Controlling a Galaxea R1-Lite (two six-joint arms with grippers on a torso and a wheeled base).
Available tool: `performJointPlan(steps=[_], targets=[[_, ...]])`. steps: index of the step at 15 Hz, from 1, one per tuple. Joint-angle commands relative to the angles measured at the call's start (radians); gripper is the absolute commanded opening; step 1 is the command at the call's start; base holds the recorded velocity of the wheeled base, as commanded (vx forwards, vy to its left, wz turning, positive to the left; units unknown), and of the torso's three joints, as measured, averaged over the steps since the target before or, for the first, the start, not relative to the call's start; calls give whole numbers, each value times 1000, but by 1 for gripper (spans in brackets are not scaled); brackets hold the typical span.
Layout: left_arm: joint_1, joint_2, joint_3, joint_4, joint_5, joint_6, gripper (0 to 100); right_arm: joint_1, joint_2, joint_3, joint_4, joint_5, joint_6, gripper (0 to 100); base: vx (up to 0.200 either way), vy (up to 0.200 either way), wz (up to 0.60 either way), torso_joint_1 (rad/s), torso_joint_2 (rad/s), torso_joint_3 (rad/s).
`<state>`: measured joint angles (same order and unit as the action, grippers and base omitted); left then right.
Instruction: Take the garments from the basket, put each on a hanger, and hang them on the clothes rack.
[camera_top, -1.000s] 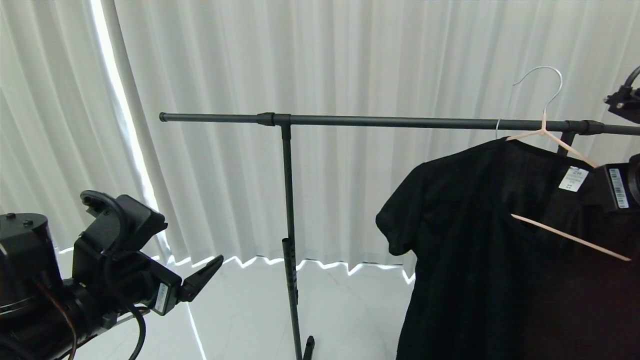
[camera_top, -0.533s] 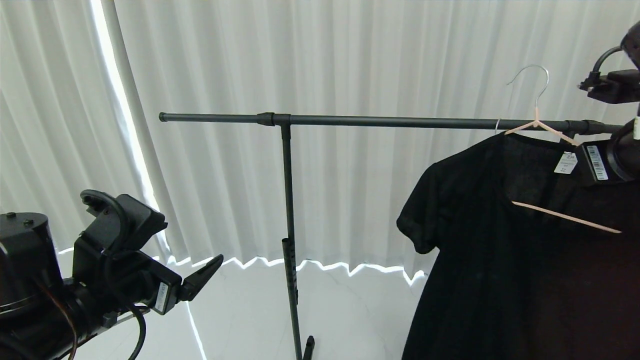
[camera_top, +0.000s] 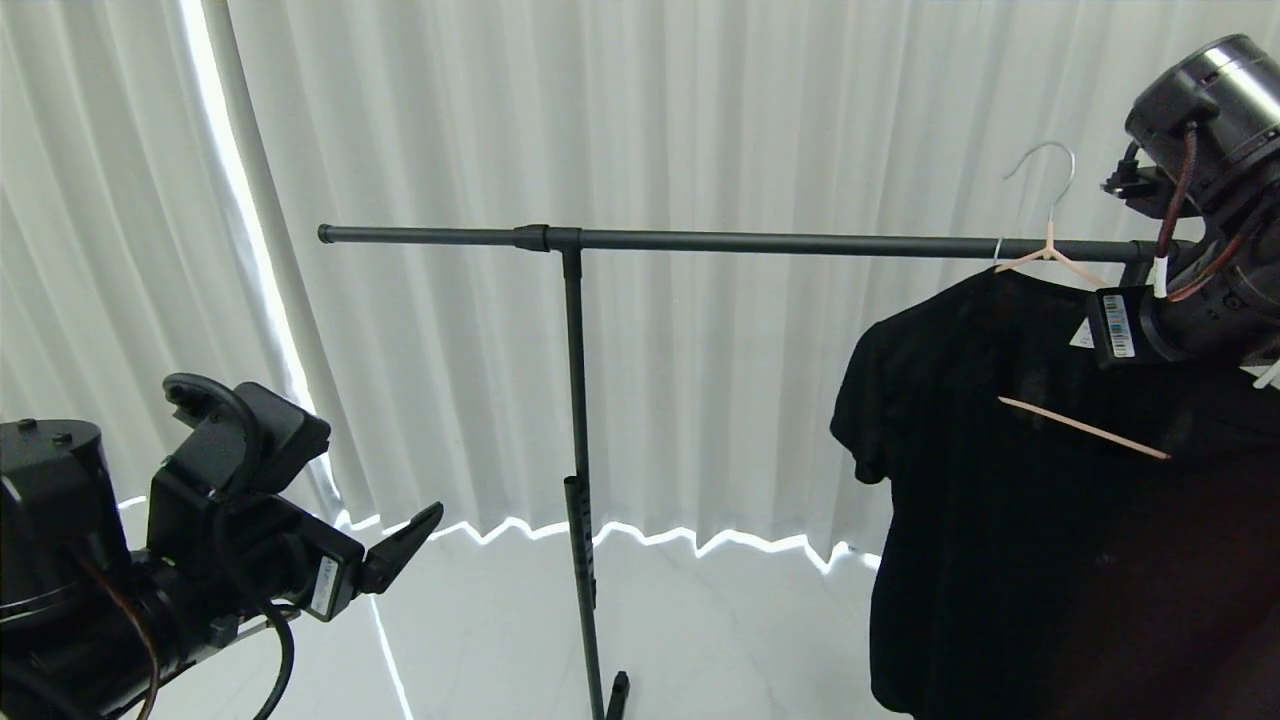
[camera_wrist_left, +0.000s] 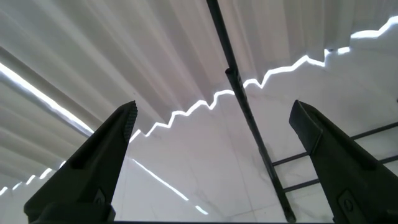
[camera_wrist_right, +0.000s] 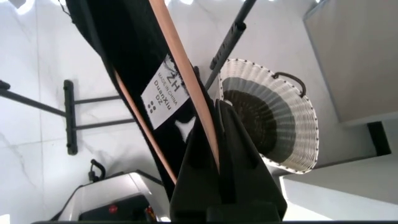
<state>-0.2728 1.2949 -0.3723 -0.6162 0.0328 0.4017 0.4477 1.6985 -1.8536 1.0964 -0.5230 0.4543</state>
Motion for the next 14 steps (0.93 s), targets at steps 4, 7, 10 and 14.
performJointPlan(steps=[4,7,10,14], targets=[[0,0,-5,0,1,0,100,29,3,-1,0,-5,0,0,0,200,0,1,2,2],[0,0,-5,0,1,0,100,32,3,-1,-1,-5,0,0,0,133,0,10,-2,-3],[0,0,-5,0,1,0,100,45,6,-2,-29,-6,0,0,0,0,0,0,0,0],[0,0,-5,0,-1,0,100,46,39,-2,-121,-8,-2,0,0,0,0,0,0,0]])
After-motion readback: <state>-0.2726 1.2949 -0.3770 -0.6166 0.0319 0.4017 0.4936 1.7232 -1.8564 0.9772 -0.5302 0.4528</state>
